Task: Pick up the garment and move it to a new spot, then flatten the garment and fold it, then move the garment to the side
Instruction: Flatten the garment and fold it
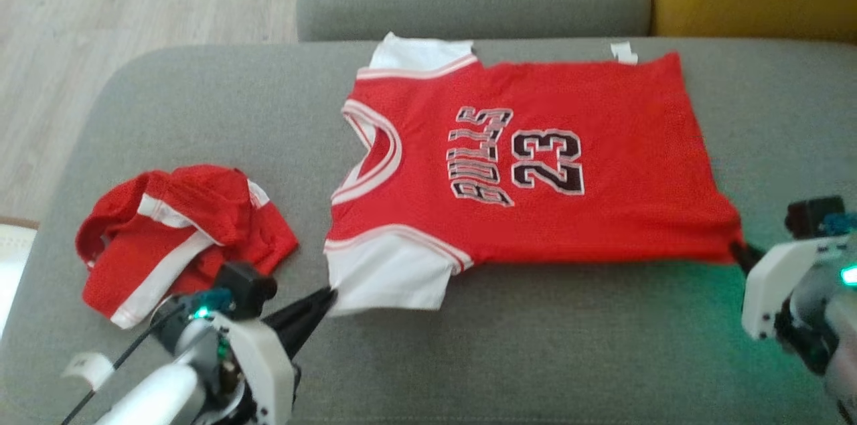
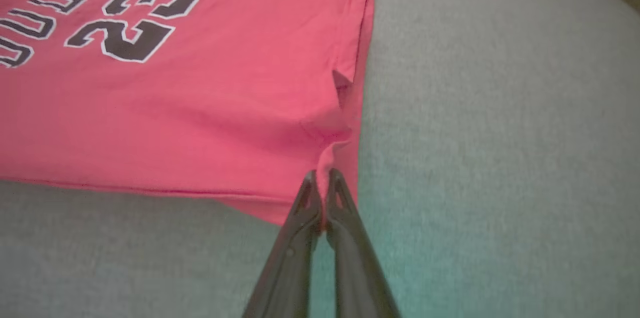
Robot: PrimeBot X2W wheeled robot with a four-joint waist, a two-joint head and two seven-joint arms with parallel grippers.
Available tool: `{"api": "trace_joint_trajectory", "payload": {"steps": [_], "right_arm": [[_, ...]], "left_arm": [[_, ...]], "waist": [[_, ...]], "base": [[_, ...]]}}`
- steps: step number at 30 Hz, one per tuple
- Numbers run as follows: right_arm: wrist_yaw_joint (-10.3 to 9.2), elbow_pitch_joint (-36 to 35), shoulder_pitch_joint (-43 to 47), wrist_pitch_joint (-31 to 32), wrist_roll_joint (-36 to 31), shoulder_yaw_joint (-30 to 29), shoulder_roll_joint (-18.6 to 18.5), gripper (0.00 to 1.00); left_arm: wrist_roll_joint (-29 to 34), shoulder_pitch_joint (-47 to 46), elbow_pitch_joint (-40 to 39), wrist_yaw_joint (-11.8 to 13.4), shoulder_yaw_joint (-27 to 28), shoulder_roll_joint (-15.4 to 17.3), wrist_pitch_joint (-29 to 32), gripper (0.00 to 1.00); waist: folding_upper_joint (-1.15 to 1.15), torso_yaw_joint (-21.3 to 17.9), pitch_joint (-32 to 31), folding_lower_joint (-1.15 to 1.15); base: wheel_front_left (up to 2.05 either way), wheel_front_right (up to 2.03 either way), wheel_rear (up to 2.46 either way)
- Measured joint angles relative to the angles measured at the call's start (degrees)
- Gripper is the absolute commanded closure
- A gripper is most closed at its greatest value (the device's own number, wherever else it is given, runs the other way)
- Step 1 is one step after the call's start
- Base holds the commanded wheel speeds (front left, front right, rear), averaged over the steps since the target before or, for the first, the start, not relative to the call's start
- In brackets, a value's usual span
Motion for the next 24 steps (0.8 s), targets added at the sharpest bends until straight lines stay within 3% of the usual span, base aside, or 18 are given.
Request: {"api": "trace_joint_trajectory", "payload": {"steps": [10, 16, 24], "right_arm": [[0.00, -12.7, 7.7, 12.3, 8.9, 3.0, -6.2, 1.00], [0.00, -17.1, 7.6, 15.1, 9.3, 0.3, -8.2, 1.00], [0.00, -19.1, 3.7, 17.3, 6.3, -2.3, -8.3, 1.00]], "left_arm": [[-5.4, 6.7, -11.8, 1.9, 0.1, 6.1, 8.1, 1.00], [-3.5, 5.9, -14.3, 2.6, 0.2, 8.2, 10.3, 1.00], [-0.8, -1.9, -12.3, 2.4, 0.1, 8.4, 11.7, 1.00]], "waist": [[0.00, -0.6, -2.0, 0.00], [0.00, -1.2, -0.6, 0.00], [0.00, -2.0, 3.2, 0.00]], "base": [[0.00, 0.00, 0.00], [0.00, 0.00, 0.00], [0.00, 0.00, 0.00]]}}
